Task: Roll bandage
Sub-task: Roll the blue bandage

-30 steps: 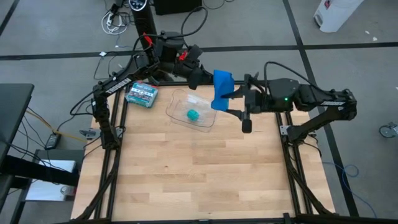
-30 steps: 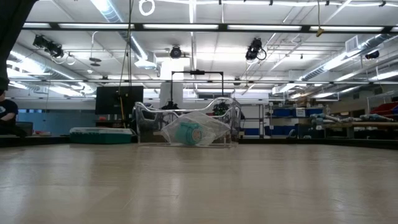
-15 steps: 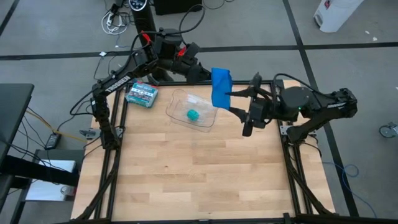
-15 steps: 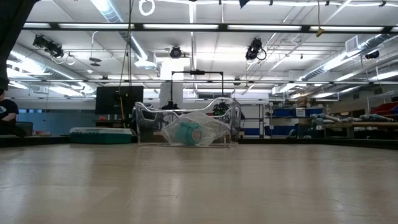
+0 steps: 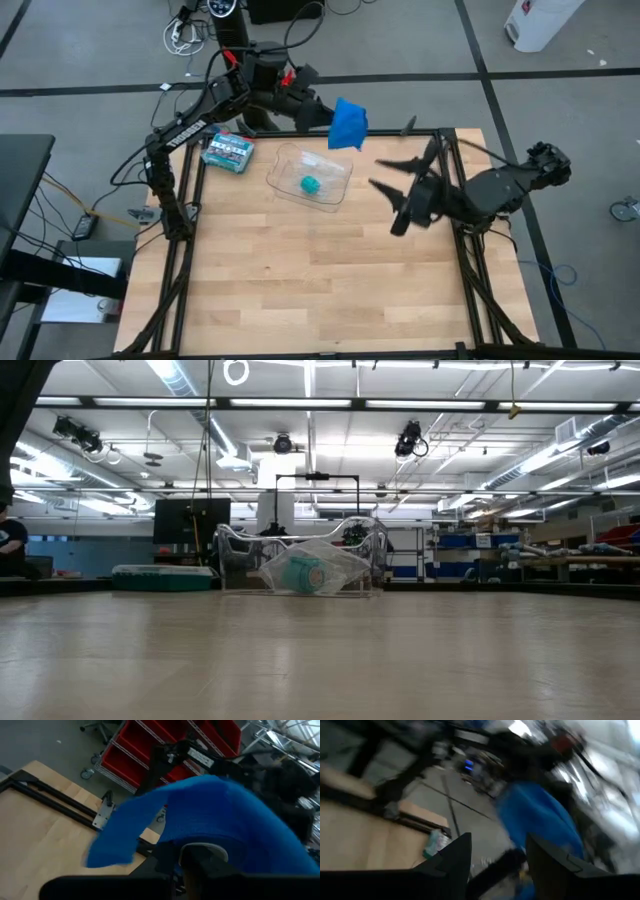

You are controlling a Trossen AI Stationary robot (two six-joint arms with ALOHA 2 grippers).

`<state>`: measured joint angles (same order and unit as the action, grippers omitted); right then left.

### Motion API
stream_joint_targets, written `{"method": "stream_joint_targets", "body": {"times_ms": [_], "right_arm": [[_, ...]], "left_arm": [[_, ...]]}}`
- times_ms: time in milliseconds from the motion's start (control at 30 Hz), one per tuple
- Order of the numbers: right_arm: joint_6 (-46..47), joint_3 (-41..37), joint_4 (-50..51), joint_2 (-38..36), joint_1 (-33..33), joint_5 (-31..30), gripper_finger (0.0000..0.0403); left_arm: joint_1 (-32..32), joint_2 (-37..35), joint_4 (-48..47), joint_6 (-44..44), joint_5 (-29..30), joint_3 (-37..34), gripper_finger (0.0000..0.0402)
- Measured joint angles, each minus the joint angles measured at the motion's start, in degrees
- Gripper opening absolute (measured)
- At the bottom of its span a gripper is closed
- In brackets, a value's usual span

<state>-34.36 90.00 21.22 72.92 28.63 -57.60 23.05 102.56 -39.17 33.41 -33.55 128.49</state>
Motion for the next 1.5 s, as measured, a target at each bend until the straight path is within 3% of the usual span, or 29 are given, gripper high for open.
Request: {"method": "stream_joint_targets", "body": {"times_ms": [167,333,433,767,933,1200,1300,1500], "right_arm": [[14.40,0.00,2.23,-0.15,0.54,-6.26,0.0169],[32.49,0.00,12.87,-0.10,-2.24,-7.21,0.0164],[37.65,0.00,16.10,-0.10,-4.50,-7.05,0.0164],[37.51,0.00,15.28,-0.10,-15.16,2.29,0.0164],[36.05,0.00,12.05,0.18,-18.48,10.25,0.0164],[37.12,0.00,10.36,0.83,-21.74,10.85,0.0156],[37.37,0.00,10.97,1.12,-22.88,10.97,0.0128],[35.96,0.00,11.59,1.12,-25.62,12.06,0.0014]], "left_arm": [[-0.17,0.02,1.19,0.00,-1.25,0.00,0.0026],[-0.56,0.02,2.60,0.19,-2.82,0.00,0.0026],[-0.72,-0.20,2.51,0.23,-3.21,0.00,0.0026],[-1.05,-0.35,5.28,1.53,-3.25,0.00,0.0026],[-1.05,-0.35,5.52,1.77,-3.23,0.00,0.0026],[-1.05,-0.35,6.85,1.78,-3.22,0.00,0.0026],[-1.05,-0.35,6.86,1.77,-3.21,0.00,0.0026],[-1.05,-0.35,6.84,1.68,-3.22,0.00,0.0026]]}}
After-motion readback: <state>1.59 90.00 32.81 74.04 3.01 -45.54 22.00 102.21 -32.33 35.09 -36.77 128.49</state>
